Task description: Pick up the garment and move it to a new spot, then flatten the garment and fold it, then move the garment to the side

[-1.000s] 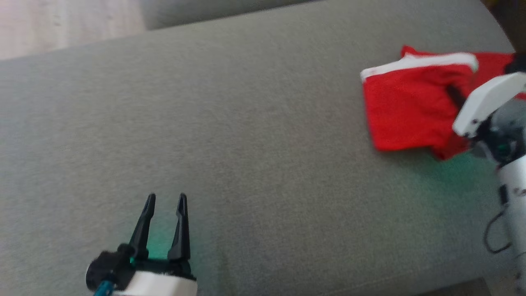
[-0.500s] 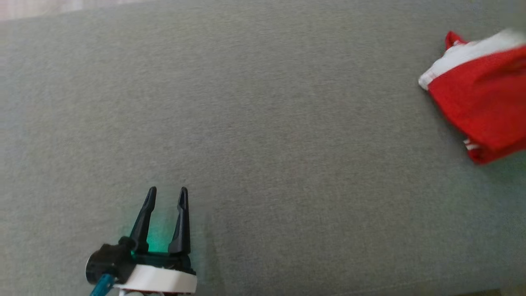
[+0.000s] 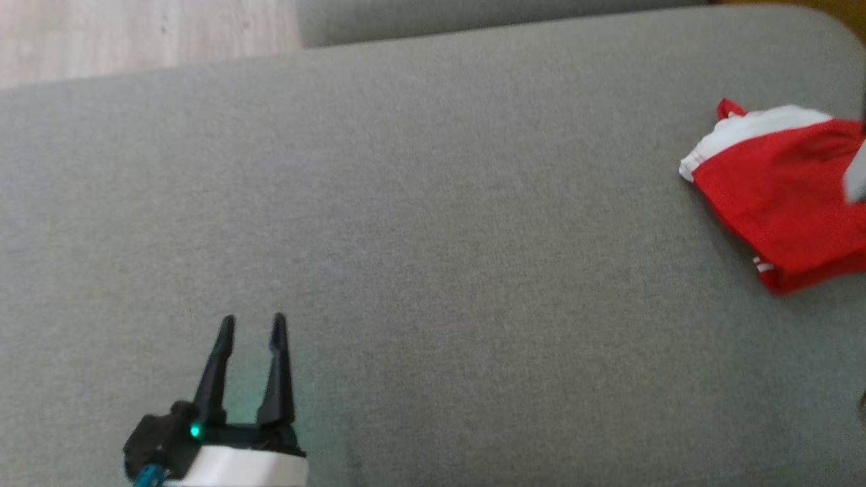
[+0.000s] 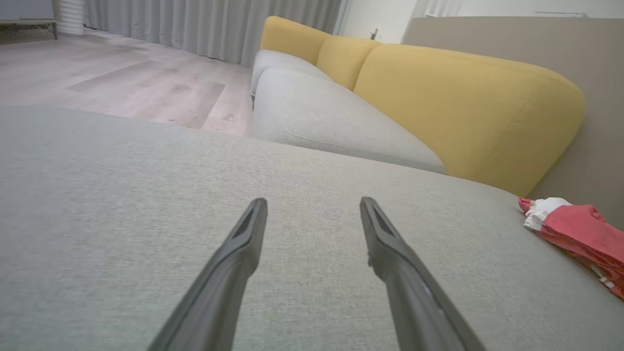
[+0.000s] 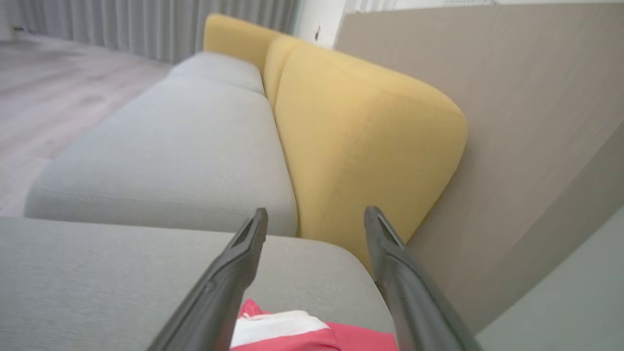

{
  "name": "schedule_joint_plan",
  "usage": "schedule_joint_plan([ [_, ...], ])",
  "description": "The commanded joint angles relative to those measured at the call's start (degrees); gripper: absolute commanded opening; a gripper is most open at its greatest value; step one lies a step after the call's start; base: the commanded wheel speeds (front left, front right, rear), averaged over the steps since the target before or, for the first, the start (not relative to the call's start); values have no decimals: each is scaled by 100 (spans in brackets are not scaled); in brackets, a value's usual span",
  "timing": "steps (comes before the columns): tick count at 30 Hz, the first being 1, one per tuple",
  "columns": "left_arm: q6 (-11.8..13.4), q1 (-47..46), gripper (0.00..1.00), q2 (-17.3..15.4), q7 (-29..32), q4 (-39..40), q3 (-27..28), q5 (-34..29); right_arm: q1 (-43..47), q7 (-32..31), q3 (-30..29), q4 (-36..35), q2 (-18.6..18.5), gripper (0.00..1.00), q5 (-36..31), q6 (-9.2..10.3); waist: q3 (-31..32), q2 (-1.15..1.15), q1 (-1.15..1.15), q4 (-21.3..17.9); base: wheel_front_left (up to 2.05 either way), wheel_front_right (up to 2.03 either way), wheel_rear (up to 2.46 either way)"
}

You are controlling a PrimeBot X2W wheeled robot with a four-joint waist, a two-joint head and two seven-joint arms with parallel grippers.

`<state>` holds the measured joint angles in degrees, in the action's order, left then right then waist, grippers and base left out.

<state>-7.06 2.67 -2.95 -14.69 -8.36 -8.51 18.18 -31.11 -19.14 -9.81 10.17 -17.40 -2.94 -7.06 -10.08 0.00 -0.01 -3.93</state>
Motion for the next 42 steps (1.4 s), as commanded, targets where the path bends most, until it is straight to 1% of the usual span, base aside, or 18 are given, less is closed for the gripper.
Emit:
schedule_joint_plan([
  [1,31,9,100,7,-31,175,285,-7,335,177,52,-557,150,100,86,-43,198,0,1,90,0,0,0],
  [3,72,53,100,7,-31,201,372,-27,817,460,93,-1081,374,100,55,-43,319,0,1,140,0,0,0],
  [6,129,151,100,7,-31,217,485,-54,1573,960,188,-1623,774,100,71,-43,490,0,1,244,0,0,0],
  [10,185,283,100,7,-31,260,610,-75,2548,1703,457,-1786,1179,100,120,-43,641,0,1,412,0,0,0],
  [13,184,356,100,7,-31,262,653,-76,3140,2383,554,-1559,1360,100,-16,-43,723,0,1,527,0,0,0],
  [15,172,392,100,7,-31,243,654,-88,3429,2817,515,-1314,1430,100,5,-43,771,0,1,594,0,0,0],
  [16,168,406,100,7,-31,242,658,-122,3533,3013,500,-1181,1442,100,75,-43,785,0,1,614,0,0,0],
  [17,168,406,100,7,-31,242,658,-122,3533,3013,500,-1181,1442,100,75,-43,785,0,1,614,0,0,0],
  [18,161,434,100,7,-31,254,654,-184,3675,3234,502,-866,1447,100,346,-43,807,0,1,641,0,0,0],
  [19,161,434,100,7,-31,254,654,-184,3675,3234,502,-866,1447,100,346,-43,807,0,1,641,0,0,0],
  [22,151,501,100,7,-31,262,657,-187,3737,3376,516,-438,1449,100,599,-43,838,0,1,655,0,0,0],
  [24,146,534,100,7,-31,247,664,-190,3723,3403,536,-190,1450,100,606,-43,859,0,1,653,0,0,0],
  [30,121,575,100,7,-31,227,596,-200,3639,3412,573,34,1451,100,648,-43,911,0,1,598,0,0,0],
  [31,130,723,0,-1,0,78,453,-159,3867,3335,432,202,1503,0,650,0,906,0,1,607,0,0,0],
  [33,133,726,0,4,7,-153,454,-125,3896,3311,433,456,1509,0,684,1,910,0,1,602,0,0,0],
  [42,123,613,0,-17,139,-180,503,450,3791,3155,420,457,1505,0,1328,-2,916,0,1,587,0,0,0],
])
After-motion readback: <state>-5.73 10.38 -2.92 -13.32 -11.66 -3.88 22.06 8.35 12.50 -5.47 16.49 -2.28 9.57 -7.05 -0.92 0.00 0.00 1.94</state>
